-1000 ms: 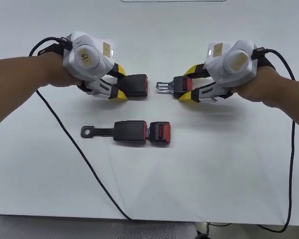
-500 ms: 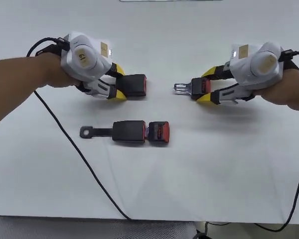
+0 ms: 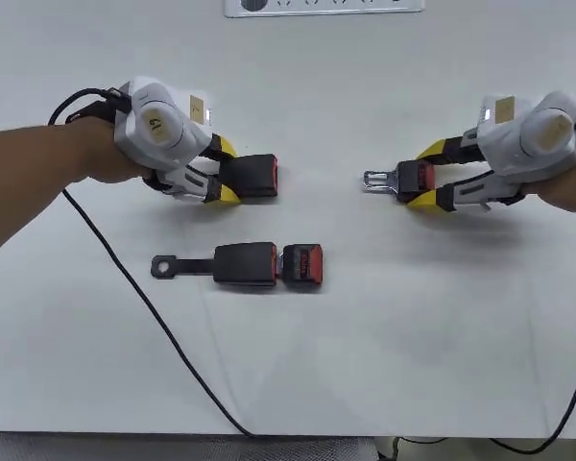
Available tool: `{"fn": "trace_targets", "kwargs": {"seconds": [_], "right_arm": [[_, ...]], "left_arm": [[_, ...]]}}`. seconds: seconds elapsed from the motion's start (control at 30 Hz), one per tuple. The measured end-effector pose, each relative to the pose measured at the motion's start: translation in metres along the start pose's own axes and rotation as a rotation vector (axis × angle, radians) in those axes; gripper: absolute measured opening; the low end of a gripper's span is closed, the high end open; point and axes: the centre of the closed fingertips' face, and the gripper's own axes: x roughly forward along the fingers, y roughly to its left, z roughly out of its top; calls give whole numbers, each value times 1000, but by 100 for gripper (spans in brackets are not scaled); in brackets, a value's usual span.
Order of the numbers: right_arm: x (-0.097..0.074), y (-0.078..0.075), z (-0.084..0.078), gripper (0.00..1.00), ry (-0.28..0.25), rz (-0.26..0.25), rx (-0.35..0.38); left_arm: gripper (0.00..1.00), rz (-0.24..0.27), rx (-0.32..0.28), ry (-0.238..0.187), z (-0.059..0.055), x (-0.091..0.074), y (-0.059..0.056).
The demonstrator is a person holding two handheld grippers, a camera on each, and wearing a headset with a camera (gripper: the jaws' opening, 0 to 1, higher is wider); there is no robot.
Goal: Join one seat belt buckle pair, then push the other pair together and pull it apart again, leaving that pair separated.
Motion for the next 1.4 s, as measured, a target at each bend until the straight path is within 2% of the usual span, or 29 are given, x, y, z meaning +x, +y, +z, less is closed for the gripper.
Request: {"fn": "trace_targets", "kwargs": {"seconds": [0.1, 0.27, 0.47, 0.53, 0.63, 0.67, 0.7, 0.77, 0.8, 0.83, 0.9, 0.97, 1.03, 1.07, 1.1, 1.13, 1.23, 1.33, 1.37, 1.4], "right_arm": [[-2, -3, -4, 37, -3, -13, -3], [-6, 1, -11, 37, -8, -21, 6], [-5, 5, -11, 38, 0, -20, 2], [-5, 7, -10, 43, -3, -22, 6], [-5, 7, -7, 61, -13, -48, 18], [-7, 7, -4, 63, -28, -54, 35], [-9, 4, -1, 63, -41, -69, 48], [-13, -2, 6, 66, -71, -118, 53], [-15, -3, 8, 69, -84, -140, 67], [-17, -7, 9, 72, -90, -171, 96], [-21, -9, 11, 75, -109, -202, 128], [-25, -12, 12, 76, -123, -248, 144], [-30, -11, 15, 79, -146, -289, 184], [-33, -9, 18, 81, -172, -312, 211], [-35, -9, 22, 82, -192, -339, 214], [-38, -8, 23, 83, -196, -355, 215], [-39, -2, 28, 88, -198, -385, 250], [-39, 5, 29, 91, -164, -404, 273], [-40, 7, 32, 91, -166, -409, 273], [-44, 9, 40, 91, -202, -430, 284]], "left_arm": [[33, -1, -1, -1, 0, 0, 0], [33, -3, 2, -8, 0, 0, -1], [33, -1, -24, -1, 1, 0, 0], [34, 1, -12, 8, 2, 0, -1], [37, 39, -12, 41, 3, -3, 0], [39, 46, -23, 30, 5, -5, 0], [43, 56, -63, -17, 15, -8, -1], [52, 94, -98, -56, 24, -15, 3], [57, 110, -135, -72, 27, -19, 4], [63, 125, -212, -110, 32, -24, 5], [77, 158, -266, -159, 36, -31, 8], [80, 213, -272, -176, 35, -41, 11], [81, 256, -290, -185, 32, -51, 8], [83, 277, -322, -201, 31, -56, 5], [85, 294, -365, -183, 25, -61, 1], [88, 317, -394, -183, 22, -64, 1], [93, 370, -472, -254, 21, -76, -6], [95, 425, -571, -313, 17, -90, -15], [95, 449, -600, -346, 16, -96, -18], [95, 466, -618, -357, 14, -99, -22]]}}
